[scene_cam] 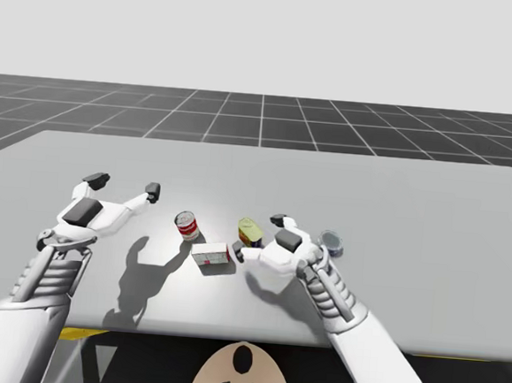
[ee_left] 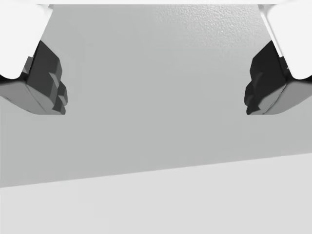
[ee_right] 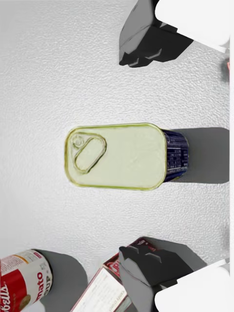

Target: Grasp the can of spam and hold it up.

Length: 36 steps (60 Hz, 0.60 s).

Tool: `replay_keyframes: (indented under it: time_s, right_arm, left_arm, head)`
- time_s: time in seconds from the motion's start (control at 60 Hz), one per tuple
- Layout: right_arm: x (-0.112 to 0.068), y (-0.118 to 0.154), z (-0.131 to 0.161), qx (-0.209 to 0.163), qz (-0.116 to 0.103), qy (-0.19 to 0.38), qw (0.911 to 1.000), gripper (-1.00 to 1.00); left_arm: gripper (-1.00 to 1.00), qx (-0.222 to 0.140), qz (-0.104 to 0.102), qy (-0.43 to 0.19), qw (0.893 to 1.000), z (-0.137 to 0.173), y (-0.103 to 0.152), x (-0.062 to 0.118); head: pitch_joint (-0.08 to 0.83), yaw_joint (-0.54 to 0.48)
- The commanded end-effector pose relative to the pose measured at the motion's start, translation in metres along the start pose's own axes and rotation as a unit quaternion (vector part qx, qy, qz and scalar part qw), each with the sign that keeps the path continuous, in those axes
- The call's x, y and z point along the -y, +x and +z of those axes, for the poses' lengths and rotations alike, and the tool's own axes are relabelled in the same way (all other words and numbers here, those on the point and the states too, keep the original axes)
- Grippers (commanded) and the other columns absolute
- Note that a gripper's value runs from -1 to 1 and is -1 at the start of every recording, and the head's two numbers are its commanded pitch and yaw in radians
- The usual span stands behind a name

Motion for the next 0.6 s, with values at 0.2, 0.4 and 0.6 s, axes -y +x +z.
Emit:
replay_keyframes:
  time_s: [0.2, 0.4, 0.6]
  right_arm:
    - [-0.013, -0.005, -0.049, -0.032, -0.008, 0.014, 0.9994, -1.0]
    - [-0.021, -0.005, -0.065, -0.039, 0.003, 0.028, 0.9988, -1.0]
    - [-0.031, -0.014, -0.063, -0.043, 0.033, 0.018, 0.9983, 1.0]
  left_arm:
    - [-1.0, 0.003, 0.003, 0.001, 1.0, 0.001, 0.002, -0.001]
    - [-1.0, 0.004, 0.005, 0.002, 1.0, 0.002, 0.003, -0.001]
    - [-1.0, 0.006, 0.004, 0.003, 1.0, 0.002, 0.004, -0.001]
  head:
    - [0.632, 0.08]
    - [0.631, 0.09]
    - [0.629, 0.09]
